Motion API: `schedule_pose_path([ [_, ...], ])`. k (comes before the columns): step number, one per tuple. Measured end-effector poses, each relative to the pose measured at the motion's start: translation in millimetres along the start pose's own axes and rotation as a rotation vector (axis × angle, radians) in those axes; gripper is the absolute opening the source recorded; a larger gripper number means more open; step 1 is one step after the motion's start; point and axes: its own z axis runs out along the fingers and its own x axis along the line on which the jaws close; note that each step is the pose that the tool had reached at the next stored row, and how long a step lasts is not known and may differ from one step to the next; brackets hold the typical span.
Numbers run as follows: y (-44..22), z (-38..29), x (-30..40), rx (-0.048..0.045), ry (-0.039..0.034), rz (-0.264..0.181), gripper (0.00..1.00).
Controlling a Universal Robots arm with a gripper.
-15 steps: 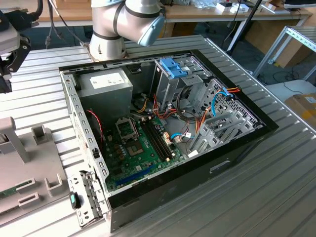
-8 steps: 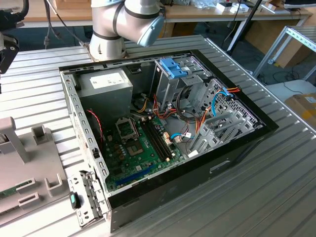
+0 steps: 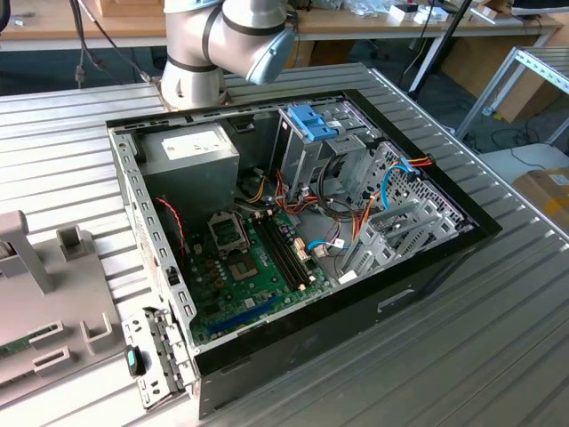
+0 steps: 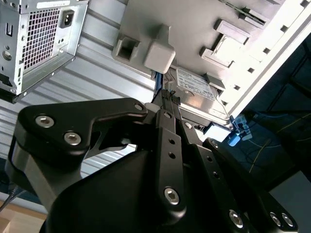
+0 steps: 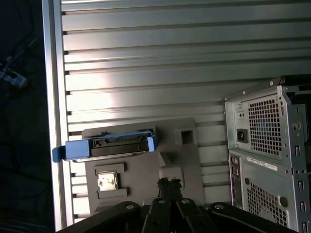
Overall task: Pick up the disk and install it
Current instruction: 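Reach for the disk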
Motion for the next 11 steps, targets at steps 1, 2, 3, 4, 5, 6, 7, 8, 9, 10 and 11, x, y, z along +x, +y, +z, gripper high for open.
schedule_pose_path([
  [1,-0.3,-0.1,3.0,0.0,0.0,0.0,0.11],
  [2,-0.5,-0.3,7.4,0.0,0.0001,0.0,0.11],
  [3,-0.9,-0.3,11.7,0.0,0.0,0.0,0.11],
  [4,-1.1,-0.4,14.1,0.0,-0.0001,0.0,0.11],
  [5,-1.2,-0.4,16.0,0.0,0.0,0.0,0.11],
  [6,-1.4,-0.6,18.6,0.0001,0.0001,0.0,0.11],
  [7,-1.7,-0.6,23.2,0.0,0.0,0.0,0.11],
  [8,-2.0,-0.8,26.8,0.0001,0.0001,0.0,0.11],
  [9,-2.3,-0.8,30.3,0.0,0.0,0.0,0.11],
  [10,-2.5,-0.9,33.1,0.0,0.0,0.0,0.11],
  [11,-2.7,-1.1,35.5,0.0001,0.0001,0.0,0.11],
])
